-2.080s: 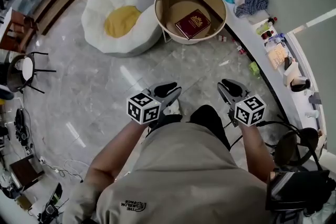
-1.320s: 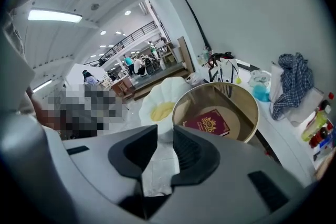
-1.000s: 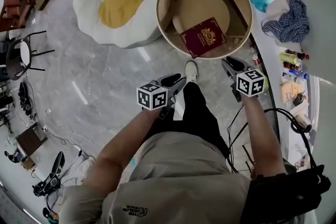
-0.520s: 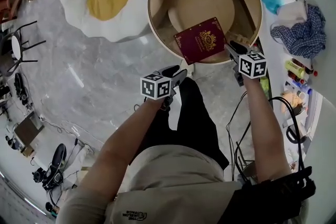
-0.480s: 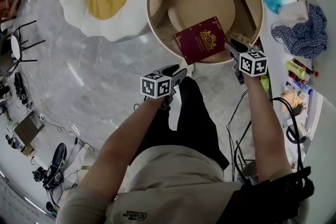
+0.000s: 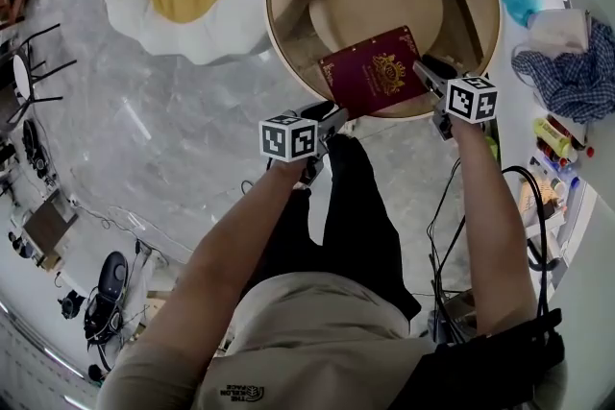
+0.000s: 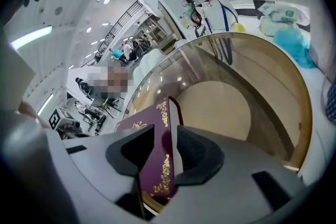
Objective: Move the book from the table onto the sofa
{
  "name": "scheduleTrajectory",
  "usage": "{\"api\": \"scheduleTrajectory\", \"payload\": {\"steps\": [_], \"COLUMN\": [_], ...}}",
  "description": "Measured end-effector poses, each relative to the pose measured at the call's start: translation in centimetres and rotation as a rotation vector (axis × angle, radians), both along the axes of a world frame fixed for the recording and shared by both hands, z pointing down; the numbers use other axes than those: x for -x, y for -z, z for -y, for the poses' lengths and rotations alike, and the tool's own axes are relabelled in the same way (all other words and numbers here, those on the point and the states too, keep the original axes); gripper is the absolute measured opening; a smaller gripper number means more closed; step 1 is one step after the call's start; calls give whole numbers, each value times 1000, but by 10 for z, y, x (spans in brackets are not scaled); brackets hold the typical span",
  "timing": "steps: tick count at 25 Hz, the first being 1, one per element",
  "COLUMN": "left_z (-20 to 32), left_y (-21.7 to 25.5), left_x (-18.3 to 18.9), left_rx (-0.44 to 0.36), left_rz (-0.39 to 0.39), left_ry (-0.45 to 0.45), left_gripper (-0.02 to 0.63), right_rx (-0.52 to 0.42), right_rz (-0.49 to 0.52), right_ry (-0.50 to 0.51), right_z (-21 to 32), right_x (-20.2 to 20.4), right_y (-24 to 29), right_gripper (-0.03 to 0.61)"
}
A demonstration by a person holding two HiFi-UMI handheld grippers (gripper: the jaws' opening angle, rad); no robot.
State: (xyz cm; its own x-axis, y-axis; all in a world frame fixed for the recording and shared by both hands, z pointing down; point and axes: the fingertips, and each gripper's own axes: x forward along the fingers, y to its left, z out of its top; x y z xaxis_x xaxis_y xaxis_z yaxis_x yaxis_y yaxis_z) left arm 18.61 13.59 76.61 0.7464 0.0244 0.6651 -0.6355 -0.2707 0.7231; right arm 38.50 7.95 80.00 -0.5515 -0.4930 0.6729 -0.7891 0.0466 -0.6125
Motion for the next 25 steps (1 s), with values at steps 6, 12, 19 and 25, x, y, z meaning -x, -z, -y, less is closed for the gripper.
{"api": "scheduleTrajectory", "payload": {"steps": [6, 12, 19, 25], "left_z": [0, 7, -4, -9], "left_y": [-18, -10, 19, 3], "left_x": [-8, -17, -68, -18], "left_rx": [25, 73, -24, -22], "left_rz": [16, -28, -97, 4], "left_ry": [-20, 36, -69, 15], "left_gripper": [166, 51, 33, 135], "right_rx": [11, 22, 33, 31], "right_rz": [50, 115, 92, 102], "right_ry": [-5, 16, -32, 0], "right_z": [-1, -8, -11, -12], "right_x": [7, 20, 39, 38], "right_y": [-12, -11, -10, -13], "right_gripper": [137, 107, 91, 85]}}
